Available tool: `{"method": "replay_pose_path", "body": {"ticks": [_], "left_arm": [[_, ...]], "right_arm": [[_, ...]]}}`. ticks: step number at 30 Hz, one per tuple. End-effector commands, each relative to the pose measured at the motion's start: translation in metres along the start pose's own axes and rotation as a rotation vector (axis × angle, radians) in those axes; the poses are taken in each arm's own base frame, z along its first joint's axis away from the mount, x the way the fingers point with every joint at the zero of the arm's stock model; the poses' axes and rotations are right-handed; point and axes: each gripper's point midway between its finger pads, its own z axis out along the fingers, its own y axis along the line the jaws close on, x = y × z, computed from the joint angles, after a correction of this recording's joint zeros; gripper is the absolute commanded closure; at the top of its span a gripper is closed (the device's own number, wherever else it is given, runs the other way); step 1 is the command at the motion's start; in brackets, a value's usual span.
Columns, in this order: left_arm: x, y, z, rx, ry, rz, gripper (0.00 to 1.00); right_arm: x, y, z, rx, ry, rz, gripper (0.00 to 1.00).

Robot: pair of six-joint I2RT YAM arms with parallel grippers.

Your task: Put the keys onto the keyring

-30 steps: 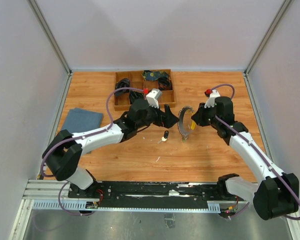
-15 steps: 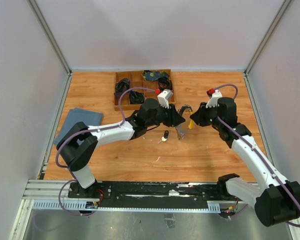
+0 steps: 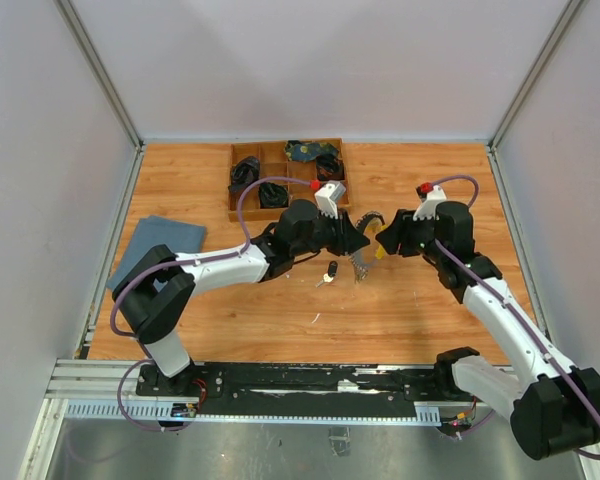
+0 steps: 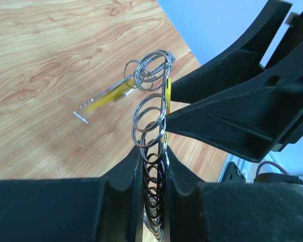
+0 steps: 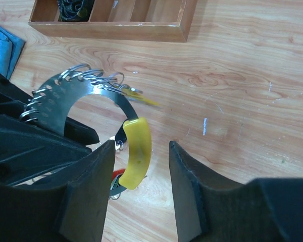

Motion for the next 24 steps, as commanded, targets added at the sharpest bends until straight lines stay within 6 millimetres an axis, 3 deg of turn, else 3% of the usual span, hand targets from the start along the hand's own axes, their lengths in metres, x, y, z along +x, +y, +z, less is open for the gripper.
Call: {"method": "replay_pose_path", "body": {"ticks": [1, 10, 15, 18, 24], "left_arm": [[-0.029, -0.029, -0.008, 0.074, -0.096, 0.012, 1.00], [-0.033, -0.038, -0.010, 0.094, -0.107, 0.003, 0.99], [-0.035, -0.042, -0.015, 0.100, -0.110, 0.004, 0.99], [-0.039, -0.045, -0.022, 0.099, -0.118, 0.008, 0.84], [-0.053, -0.057, -0.052, 0.087, -0.143, 0.050, 0.56]], "right_arm": [[0.005, 0.006, 0.005, -0.031, -0.018, 0.026, 0.52], [0.014, 0.012, 0.012, -0.070, 0.010, 0.037, 0.61], [0.007, 0.022, 0.009, -0.115, -0.002, 0.029, 0.87], [-0.002, 0.024, 0.002, -0.108, -0.030, 0.015, 0.98], [-0.031, 0.031, -0.019, -0.098, -0.124, -0.033, 1.00]]}}
